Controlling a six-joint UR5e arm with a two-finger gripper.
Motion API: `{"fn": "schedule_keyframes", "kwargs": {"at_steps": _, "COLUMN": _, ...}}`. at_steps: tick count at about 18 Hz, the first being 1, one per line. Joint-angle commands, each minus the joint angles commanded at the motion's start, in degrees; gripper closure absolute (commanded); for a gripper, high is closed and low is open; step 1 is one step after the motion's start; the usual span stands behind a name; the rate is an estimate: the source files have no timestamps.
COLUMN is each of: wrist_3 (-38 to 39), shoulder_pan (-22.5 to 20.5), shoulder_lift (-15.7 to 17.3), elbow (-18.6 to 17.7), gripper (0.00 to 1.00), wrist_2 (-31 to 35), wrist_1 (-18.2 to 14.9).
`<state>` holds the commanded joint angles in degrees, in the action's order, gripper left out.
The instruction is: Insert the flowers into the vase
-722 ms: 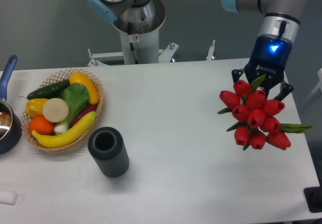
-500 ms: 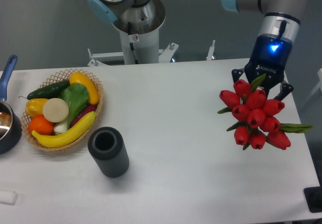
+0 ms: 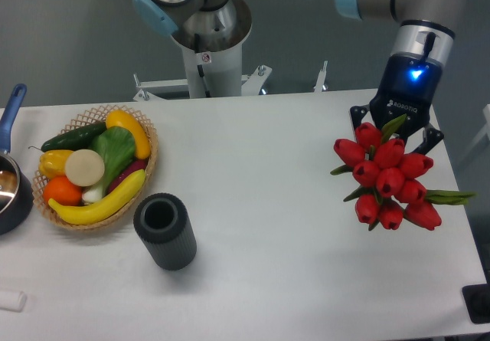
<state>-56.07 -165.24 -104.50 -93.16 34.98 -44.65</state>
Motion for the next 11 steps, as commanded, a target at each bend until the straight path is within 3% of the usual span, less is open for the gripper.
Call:
{"fn": "schedule_keyframes", "kwargs": {"at_steps": 6, "wrist_3": -0.53, "shoulder_pan": 6.94, "shoulder_lift": -0.61, "elbow": -0.62, "gripper": 0.72, "wrist_2": -1.31, "wrist_1": 3.86}}
{"fn": "schedule_keyframes", "kwargs": {"at_steps": 11, "wrist_3": -0.62, "shoulder_pan": 8.27, "shoulder_lift": -1.50, "elbow": -1.49, "gripper": 0.72, "wrist_2": -12.37, "wrist_1": 5.63}}
